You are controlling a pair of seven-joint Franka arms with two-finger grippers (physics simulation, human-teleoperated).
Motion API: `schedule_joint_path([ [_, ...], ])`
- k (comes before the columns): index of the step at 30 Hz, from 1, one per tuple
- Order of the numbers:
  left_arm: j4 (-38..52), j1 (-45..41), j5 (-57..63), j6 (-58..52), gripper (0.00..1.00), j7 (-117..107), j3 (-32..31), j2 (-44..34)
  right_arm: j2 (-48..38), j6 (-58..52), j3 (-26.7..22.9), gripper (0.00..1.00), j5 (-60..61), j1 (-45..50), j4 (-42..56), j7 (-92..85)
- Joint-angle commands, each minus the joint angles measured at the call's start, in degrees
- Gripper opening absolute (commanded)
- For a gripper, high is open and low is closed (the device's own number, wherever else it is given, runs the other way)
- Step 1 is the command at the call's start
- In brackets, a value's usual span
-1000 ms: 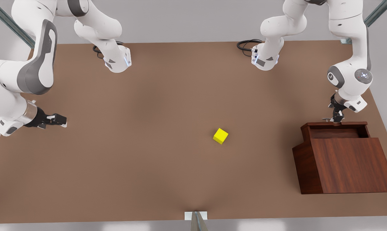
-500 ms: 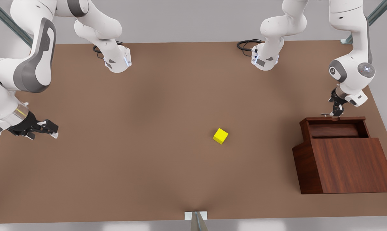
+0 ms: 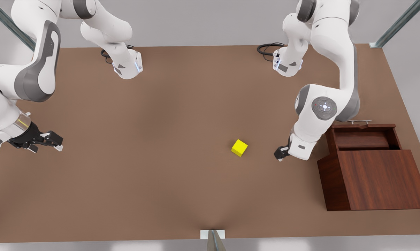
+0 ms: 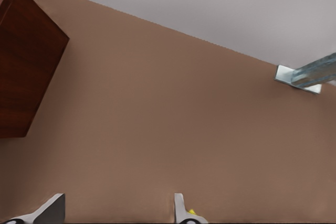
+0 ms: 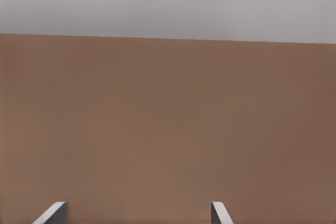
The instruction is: Open the drawer with left arm, place the square in the middle with right arm, and place the square in the drawer with left arm
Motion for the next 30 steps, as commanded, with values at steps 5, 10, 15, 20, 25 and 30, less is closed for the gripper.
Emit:
schedule_joint_path([
  [5, 6.13, 0.00, -3.70, -0.89, 1.00, 0.63, -8.25, 7.53, 0.00, 0.00, 0.00, 1.00, 0.00, -0.33, 0.00, 0.00],
  [10, 5.34, -3.34, -3.26, -0.80, 1.00, 19.44, -8.78, 9.81, 0.08, 0.09, -0.09, 1.00, 0.00, -0.59, 0.00, 0.00],
  [15, 2.53, -6.51, 0.43, -2.30, 1.00, 31.75, -8.77, 11.84, -0.18, 0.09, -0.26, 1.00, -0.70, -0.24, -0.17, -0.18],
  [20, 2.88, -6.51, 3.25, -1.50, 1.00, 34.65, -8.69, 16.14, -0.09, 0.35, -0.26, 1.00, -0.70, -0.07, -0.17, -0.09],
  [25, 4.46, -7.12, 3.16, -0.45, 1.00, 34.12, -8.69, 19.22, 0.00, 0.62, -0.26, 1.00, -0.70, -0.07, -0.17, 0.00],
  [30, 2.00, -8.35, 5.88, -0.10, 1.00, 34.83, -8.69, 18.43, 0.00, 0.62, -0.26, 1.00, -0.61, -0.07, -0.17, 0.00],
])
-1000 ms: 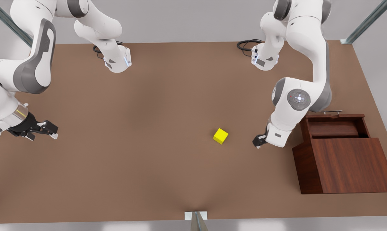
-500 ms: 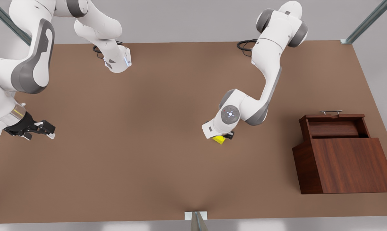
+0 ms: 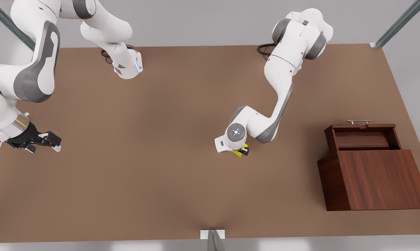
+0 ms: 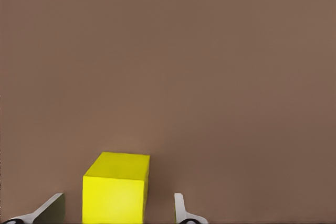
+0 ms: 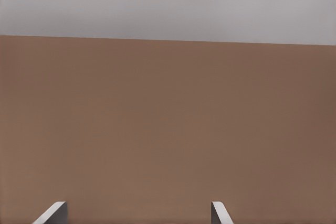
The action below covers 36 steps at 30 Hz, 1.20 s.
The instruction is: Open the drawer with left arm, place the square in the middle with right arm, and place the square in the drawer with left arm
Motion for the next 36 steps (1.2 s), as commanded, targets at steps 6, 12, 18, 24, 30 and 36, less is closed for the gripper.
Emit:
schedule_joint_path([
  [6, -6.82, -0.44, 4.63, 4.56, 1.00, 0.02, 0.00, -2.31, 0.00, -0.01, 0.00, 1.00, 0.00, 0.00, 0.00, 0.00],
  [12, -10.95, -0.79, 6.04, 8.69, 1.00, -0.07, 0.18, -3.10, 0.00, 0.08, 0.00, 1.00, 0.00, 0.09, 0.00, 0.00],
  [18, -11.83, -0.79, 7.27, 9.49, 1.00, -0.07, 0.35, -3.01, 0.00, 0.08, 0.00, 1.00, 0.00, 0.09, 0.00, 0.00],
  [24, -13.76, -0.79, 7.62, 11.33, 1.00, -0.07, 0.62, -2.84, 0.00, 0.08, 0.00, 1.00, 0.00, 0.09, 0.00, 0.00],
  [30, -14.11, -0.79, 7.62, 11.86, 1.00, -0.07, 0.70, -2.48, 0.00, 0.08, 0.00, 1.00, 0.00, 0.09, 0.00, 0.00],
  [36, -14.20, -0.71, 8.41, 12.82, 1.00, -0.07, 0.70, -1.43, 0.08, 0.08, 0.09, 1.00, 0.00, 0.17, -0.09, 0.00],
])
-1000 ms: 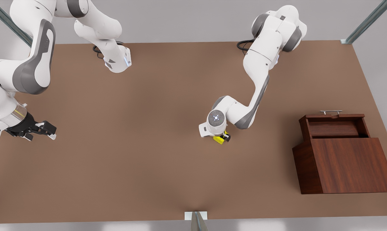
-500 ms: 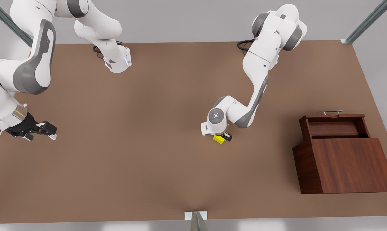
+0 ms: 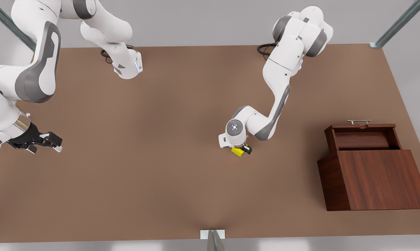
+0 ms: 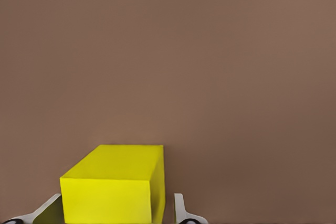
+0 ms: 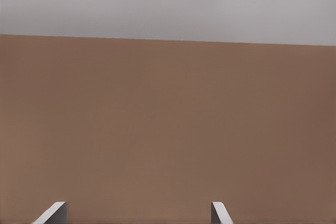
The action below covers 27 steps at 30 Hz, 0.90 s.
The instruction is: Open the drawer with left arm, place the square in the middle with right arm, and place the square in the drawer with left arm
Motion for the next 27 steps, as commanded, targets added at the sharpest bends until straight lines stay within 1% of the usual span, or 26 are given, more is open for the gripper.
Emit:
schedule_joint_path([
  [1, 0.00, 0.04, 0.82, 0.01, 1.00, 0.00, 0.00, 0.03, 0.00, -0.01, 0.00, 1.00, 0.00, 0.00, 0.00, 0.00],
  [7, 0.00, -0.05, 0.91, 0.10, 0.99, 0.00, 0.00, 0.82, 0.08, -0.01, 0.00, 1.00, 0.00, 0.00, 0.09, 0.00],
  [8, 0.00, -0.05, 0.91, 0.02, 0.94, 0.00, 0.00, 0.82, 0.00, 0.08, 0.00, 1.00, 0.00, 0.00, 0.09, 0.00],
  [9, 0.00, -0.05, 0.91, 0.01, 0.87, -0.09, 0.00, 0.82, 0.08, 0.08, 0.00, 1.00, 0.00, 0.00, 0.09, 0.00],
  [10, 0.00, 0.04, 0.82, 0.01, 0.83, -0.09, 0.00, 0.82, 0.00, 0.08, 0.00, 1.00, 0.00, 0.00, 0.09, 0.00],
  [15, 0.09, 0.04, 0.91, 0.19, 0.73, -0.09, 0.00, 1.26, 0.08, 0.08, 0.00, 1.00, 0.00, 0.00, 0.09, 0.00],
  [18, 0.09, 0.04, 0.91, 0.54, 0.71, -0.09, 0.00, 1.34, 0.08, -0.01, 0.00, 1.00, 0.00, 0.00, 0.09, 0.00],
  [24, 0.44, 0.04, 1.00, -0.34, 0.71, 0.09, 0.09, 0.64, 0.00, -0.01, 0.00, 1.00, 0.00, 0.00, 0.00, 0.00],
  [27, 0.88, 0.22, 0.91, -4.20, 0.72, 0.35, 0.53, -3.49, 0.00, -0.01, 0.00, 1.00, 0.00, 0.00, 0.09, 0.00],
])
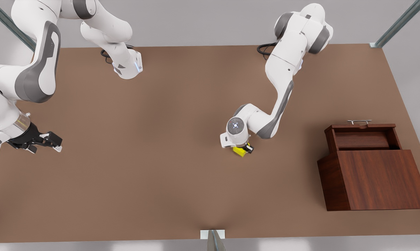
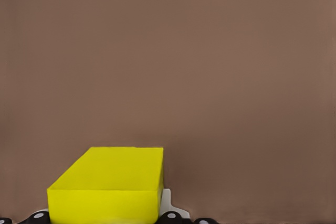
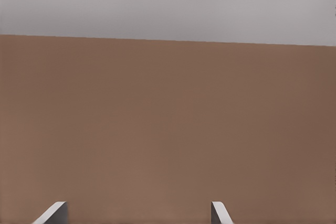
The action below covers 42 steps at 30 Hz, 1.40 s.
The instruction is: Open the drawer with left arm, place the square in the middle with right arm, and place the square in the drawer with left arm
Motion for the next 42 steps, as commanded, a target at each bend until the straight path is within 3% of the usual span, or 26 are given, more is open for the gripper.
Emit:
schedule_joint_path([
  [1, -0.01, 0.05, -0.66, -0.89, 0.72, 0.25, 0.10, -1.05, 0.00, 0.00, 0.00, 1.00, 0.00, 0.03, 0.00, 0.00],
  [5, -0.71, 0.40, -2.86, -9.85, 0.72, 4.64, 0.36, -8.79, 0.00, -0.09, 0.00, 1.00, 0.00, 0.03, 0.00, 0.00],
  [13, -0.80, 0.40, -5.58, -18.12, 0.72, 34.70, 13.63, -15.91, 0.00, 0.00, 0.00, 1.00, 0.00, 0.03, 0.00, 0.00],
  [22, -11.96, 0.23, -7.43, -11.88, 0.72, 58.17, 29.01, -21.53, 0.00, -0.09, 0.00, 1.00, 0.00, 0.03, -0.09, -0.09],
  [30, -16.09, 0.14, -7.34, -6.16, 0.72, 77.33, 41.40, -21.44, 0.00, -0.09, 0.00, 1.00, 0.00, 0.03, -0.09, -0.09],
  [33, -16.97, 0.23, -7.34, -4.05, 0.72, 82.95, 44.65, -21.09, 0.00, -0.09, 0.00, 1.00, 0.00, 0.03, -0.09, -0.09],
  [39, -17.06, 4.53, -7.43, -0.63, 0.74, 89.28, 44.66, -19.25, 0.00, -0.09, 0.00, 1.00, 0.00, 0.03, -0.09, -0.09],
  [41, -17.06, 5.68, -7.43, 0.42, 0.85, 91.74, 44.66, -18.28, 0.00, -0.09, 0.00, 1.00, -0.09, 0.03, 0.00, -0.09],
  [42, -17.06, 6.47, -7.34, 0.52, 1.00, 91.92, 44.66, -18.02, 0.00, -0.09, 0.00, 1.00, -0.09, -0.06, 0.00, -0.09],
])
